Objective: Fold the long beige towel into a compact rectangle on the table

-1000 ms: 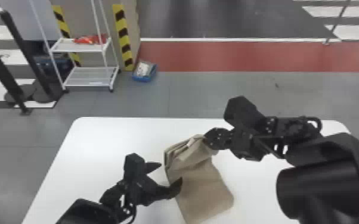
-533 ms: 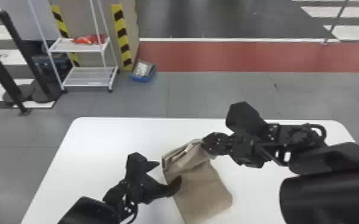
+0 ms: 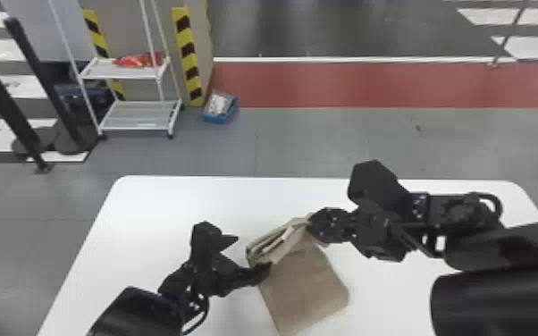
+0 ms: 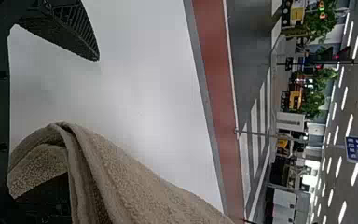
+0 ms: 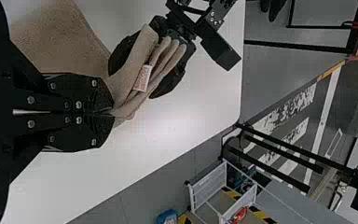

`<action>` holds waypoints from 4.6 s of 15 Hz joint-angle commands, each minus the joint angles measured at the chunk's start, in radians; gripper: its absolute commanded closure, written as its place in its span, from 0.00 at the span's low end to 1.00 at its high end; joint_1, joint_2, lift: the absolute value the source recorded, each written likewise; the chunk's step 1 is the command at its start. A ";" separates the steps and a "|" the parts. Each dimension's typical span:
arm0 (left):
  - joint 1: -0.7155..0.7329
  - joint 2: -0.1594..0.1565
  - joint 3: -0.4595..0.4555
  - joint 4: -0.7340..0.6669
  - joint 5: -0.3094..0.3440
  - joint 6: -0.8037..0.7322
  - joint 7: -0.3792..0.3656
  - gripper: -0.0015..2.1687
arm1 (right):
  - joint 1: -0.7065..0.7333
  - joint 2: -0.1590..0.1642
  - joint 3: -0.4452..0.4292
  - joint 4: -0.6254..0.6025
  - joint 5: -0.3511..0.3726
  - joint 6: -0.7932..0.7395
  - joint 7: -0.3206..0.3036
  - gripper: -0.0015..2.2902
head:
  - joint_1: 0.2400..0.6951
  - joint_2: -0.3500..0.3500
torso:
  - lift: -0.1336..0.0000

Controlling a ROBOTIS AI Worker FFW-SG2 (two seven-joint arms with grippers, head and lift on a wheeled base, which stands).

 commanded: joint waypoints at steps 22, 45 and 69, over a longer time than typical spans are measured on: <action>0.001 0.000 -0.013 0.058 -0.030 -0.071 0.024 0.04 | 0.094 0.001 -0.028 0.034 0.190 -0.072 0.052 0.64 | 1.00 0.50 | 1.00; 0.005 -0.001 -0.033 0.055 -0.043 -0.074 0.024 0.04 | 0.140 0.000 0.065 0.160 0.379 -0.099 -0.006 0.61 | 1.00 0.49 | 1.00; 0.018 0.006 -0.048 0.054 -0.050 -0.074 0.030 0.04 | 0.122 0.001 -0.030 0.309 0.147 -0.056 -0.215 0.70 | 1.00 0.46 | 1.00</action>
